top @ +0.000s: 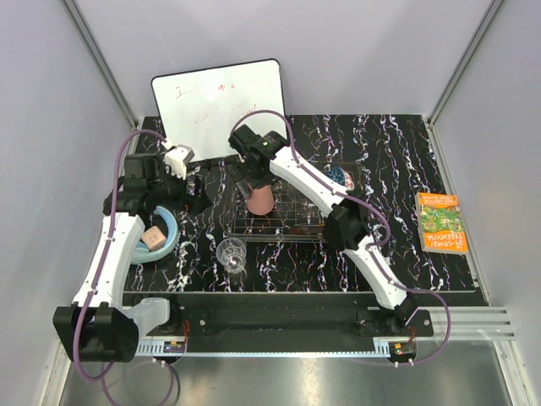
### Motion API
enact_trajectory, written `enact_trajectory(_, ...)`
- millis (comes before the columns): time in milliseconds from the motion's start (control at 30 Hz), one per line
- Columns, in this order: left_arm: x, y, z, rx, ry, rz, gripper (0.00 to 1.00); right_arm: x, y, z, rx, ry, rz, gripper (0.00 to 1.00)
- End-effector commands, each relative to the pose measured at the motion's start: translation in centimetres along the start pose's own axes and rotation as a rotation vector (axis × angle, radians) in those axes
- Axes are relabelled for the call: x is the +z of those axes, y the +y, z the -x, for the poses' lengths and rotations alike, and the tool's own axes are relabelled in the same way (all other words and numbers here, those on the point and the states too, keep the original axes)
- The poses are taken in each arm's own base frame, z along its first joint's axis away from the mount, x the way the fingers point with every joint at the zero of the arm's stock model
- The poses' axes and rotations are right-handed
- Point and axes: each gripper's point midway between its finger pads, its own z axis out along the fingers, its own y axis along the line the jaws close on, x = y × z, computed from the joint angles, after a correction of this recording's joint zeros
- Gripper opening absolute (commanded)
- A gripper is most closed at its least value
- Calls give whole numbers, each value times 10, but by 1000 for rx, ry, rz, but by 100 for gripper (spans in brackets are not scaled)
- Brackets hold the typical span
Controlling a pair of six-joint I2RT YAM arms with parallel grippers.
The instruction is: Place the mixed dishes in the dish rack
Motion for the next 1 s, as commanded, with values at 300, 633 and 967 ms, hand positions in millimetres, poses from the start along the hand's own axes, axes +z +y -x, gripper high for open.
enact_trajectory(300, -8, -11, 9, 24, -59, -37, 99, -28, -6, 29, -4, -129, -51, 100)
enact_trajectory(633, -41, -29, -12, 152, 17, -72, 99, -95, -6, 35, 19, -211, -2, 100)
enact_trajectory(967, -38, -45, -66, 307, 121, -177, 99, -193, -1, 27, 99, -342, 115, 100)
